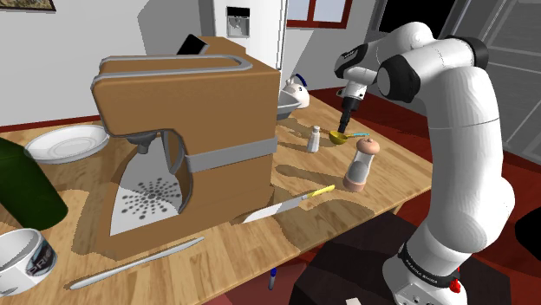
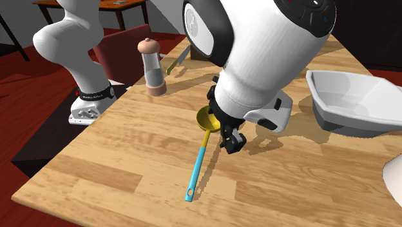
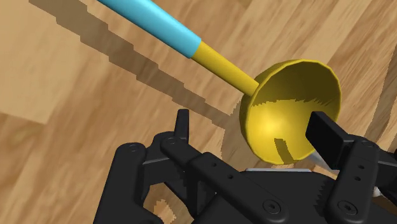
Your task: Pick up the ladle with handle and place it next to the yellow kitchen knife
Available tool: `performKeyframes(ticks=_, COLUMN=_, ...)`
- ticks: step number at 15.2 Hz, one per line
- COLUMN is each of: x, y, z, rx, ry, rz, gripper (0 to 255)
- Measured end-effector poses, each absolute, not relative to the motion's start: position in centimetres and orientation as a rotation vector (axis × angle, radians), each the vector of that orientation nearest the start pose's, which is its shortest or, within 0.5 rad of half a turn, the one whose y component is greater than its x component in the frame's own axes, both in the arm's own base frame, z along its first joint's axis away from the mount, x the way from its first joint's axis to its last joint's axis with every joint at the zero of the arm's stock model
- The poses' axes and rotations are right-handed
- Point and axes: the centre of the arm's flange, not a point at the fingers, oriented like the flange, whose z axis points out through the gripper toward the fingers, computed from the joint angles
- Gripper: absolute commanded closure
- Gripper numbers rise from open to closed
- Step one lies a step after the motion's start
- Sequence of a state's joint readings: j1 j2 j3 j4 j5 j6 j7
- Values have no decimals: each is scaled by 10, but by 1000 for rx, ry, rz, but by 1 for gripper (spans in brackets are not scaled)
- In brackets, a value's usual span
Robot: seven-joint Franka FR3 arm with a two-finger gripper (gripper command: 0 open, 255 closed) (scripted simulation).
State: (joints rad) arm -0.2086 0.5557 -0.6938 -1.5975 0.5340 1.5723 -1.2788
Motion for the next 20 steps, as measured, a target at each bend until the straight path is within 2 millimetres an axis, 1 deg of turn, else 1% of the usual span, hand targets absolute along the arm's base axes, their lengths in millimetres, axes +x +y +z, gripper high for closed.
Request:
performKeyframes(ticks=1, x=470, y=-419, z=339, rx=-2658, ry=-334, rz=68, gripper=0)
performKeyframes(ticks=2, x=470, y=-419, z=339, rx=-2658, ry=-334, rz=68, gripper=255)
performKeyframes(ticks=12, x=470, y=-419, z=339, rx=-2658, ry=-334, rz=68, gripper=255)
performKeyframes(ticks=15, x=470, y=-419, z=350, rx=-2658, ry=-334, rz=68, gripper=255)
performKeyframes(ticks=20, x=471, y=-418, z=377, rx=-2658, ry=-334, rz=68, gripper=255)
